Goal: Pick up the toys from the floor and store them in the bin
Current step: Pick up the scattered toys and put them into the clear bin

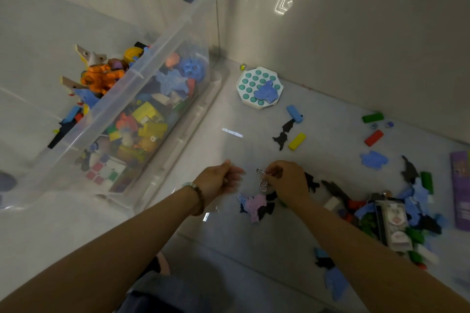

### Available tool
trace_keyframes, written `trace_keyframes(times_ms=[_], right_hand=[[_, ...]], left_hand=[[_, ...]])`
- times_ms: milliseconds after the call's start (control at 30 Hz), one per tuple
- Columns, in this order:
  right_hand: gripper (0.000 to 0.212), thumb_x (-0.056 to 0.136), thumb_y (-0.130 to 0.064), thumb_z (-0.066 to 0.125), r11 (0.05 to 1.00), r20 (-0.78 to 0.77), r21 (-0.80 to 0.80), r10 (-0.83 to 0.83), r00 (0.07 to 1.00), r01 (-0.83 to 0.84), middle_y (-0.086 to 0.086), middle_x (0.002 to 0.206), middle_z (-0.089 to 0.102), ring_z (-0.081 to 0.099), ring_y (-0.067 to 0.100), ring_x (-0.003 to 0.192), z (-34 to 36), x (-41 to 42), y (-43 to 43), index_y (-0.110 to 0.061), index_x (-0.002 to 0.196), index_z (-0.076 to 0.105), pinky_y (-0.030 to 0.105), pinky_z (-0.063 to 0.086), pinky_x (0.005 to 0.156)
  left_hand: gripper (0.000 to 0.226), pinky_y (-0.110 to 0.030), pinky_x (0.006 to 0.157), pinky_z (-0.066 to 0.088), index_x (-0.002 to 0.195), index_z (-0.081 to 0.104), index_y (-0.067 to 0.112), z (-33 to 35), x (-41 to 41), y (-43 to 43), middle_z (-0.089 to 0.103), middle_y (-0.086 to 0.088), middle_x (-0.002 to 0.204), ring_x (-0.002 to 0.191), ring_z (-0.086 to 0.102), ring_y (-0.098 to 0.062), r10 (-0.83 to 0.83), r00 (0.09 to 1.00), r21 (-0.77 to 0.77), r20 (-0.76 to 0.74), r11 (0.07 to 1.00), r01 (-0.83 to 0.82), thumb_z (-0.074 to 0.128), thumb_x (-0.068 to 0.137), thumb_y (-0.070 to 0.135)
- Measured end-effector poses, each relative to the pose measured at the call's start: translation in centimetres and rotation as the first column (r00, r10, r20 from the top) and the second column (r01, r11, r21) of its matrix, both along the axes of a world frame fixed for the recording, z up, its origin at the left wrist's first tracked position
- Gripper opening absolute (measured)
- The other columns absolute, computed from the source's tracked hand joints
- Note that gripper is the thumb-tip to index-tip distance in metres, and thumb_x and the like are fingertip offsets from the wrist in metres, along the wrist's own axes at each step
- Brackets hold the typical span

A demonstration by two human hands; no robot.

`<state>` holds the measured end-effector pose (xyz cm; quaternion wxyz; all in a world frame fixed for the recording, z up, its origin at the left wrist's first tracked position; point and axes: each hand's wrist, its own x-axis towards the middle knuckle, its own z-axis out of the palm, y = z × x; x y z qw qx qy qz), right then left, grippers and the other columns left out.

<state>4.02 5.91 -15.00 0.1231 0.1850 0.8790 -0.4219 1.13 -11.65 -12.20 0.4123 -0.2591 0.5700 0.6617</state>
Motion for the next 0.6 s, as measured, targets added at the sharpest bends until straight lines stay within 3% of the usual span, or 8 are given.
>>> trace_keyframes(times_ms=[133, 233, 333, 433, 500, 600], right_hand=[[0.012, 0.081, -0.01, 0.069, 0.995, 0.041, -0.081, -0.051, 0.998, 0.054, 0.011, 0.088, 0.07, 0.062, 0.016, 0.074, 1.0, -0.2, 0.8, -0.003, 0.09, 0.07, 0.02, 0.051, 0.071], [0.015, 0.08, -0.013, 0.07, 0.925, 0.075, -0.341, -0.149, 0.986, 0.166, 0.006, 0.081, 0.069, 0.064, 0.012, 0.069, 3.0, -0.2, 0.7, -0.004, 0.092, 0.069, 0.012, 0.052, 0.063], [0.004, 0.079, -0.015, 0.071, 0.82, 0.119, -0.552, -0.103, 0.987, 0.152, 0.001, 0.077, 0.07, 0.067, 0.009, 0.07, 4.9, 0.3, -0.5, -0.015, 0.084, 0.07, 0.015, 0.054, 0.063], [0.011, 0.08, -0.021, 0.071, 0.831, 0.162, -0.547, -0.012, 0.987, 0.1, 0.001, 0.091, 0.071, 0.067, 0.012, 0.086, 5.7, 0.7, -1.5, -0.019, 0.091, 0.069, 0.024, 0.055, 0.077], [0.021, 0.082, -0.023, 0.069, 0.851, 0.148, -0.516, -0.028, 0.989, 0.101, 0.003, 0.098, 0.068, 0.065, 0.014, 0.086, 5.8, 0.8, -0.8, -0.016, 0.101, 0.066, 0.024, 0.055, 0.074], [0.025, 0.081, -0.021, 0.07, 0.918, 0.095, -0.393, -0.021, 0.995, 0.057, 0.004, 0.102, 0.066, 0.062, 0.013, 0.083, 5.3, 1.7, 1.3, -0.012, 0.104, 0.064, 0.019, 0.054, 0.068]], left_hand=[[0.044, -0.031, 0.084, 0.051, 0.1, 0.062, 0.0, 0.0, 0.5, 0.7, 0.06, -0.013, 0.104, 0.088, 0.058, -0.021, 0.036, 0.998, 0.029, 0.055, 0.999, -0.038, 0.029, 0.101, 0.03], [0.045, -0.034, 0.094, 0.047, 0.106, 0.061, 0.003, -0.1, 0.6, 1.3, 0.061, -0.012, 0.116, 0.105, 0.059, -0.025, 0.014, 0.996, 0.043, 0.092, 0.999, -0.018, 0.027, 0.101, 0.033], [0.049, -0.036, 0.093, 0.047, 0.103, 0.061, 0.003, 0.3, 0.9, 2.2, 0.061, -0.016, 0.115, 0.104, 0.06, -0.026, 0.04, 0.985, 0.131, 0.169, 0.989, -0.062, 0.025, 0.101, 0.036], [0.05, -0.041, 0.098, 0.046, 0.111, 0.06, 0.004, 0.7, 1.4, 2.8, 0.063, -0.018, 0.112, 0.109, 0.059, -0.029, 0.045, 0.981, 0.229, 0.188, 0.969, -0.088, 0.026, 0.1, 0.04], [0.045, -0.038, 0.087, 0.052, 0.103, 0.061, 0.005, 0.7, 1.4, 2.7, 0.065, -0.014, 0.1, 0.098, 0.062, -0.025, 0.109, 0.974, 0.242, 0.201, 0.957, -0.157, 0.03, 0.1, 0.037], [0.038, -0.027, 0.058, 0.057, 0.09, 0.063, 0.006, 0.2, 1.2, 1.5, 0.064, -0.006, 0.077, 0.067, 0.063, -0.014, 0.147, 0.983, 0.107, 0.113, 0.981, -0.159, 0.037, 0.098, 0.033]])
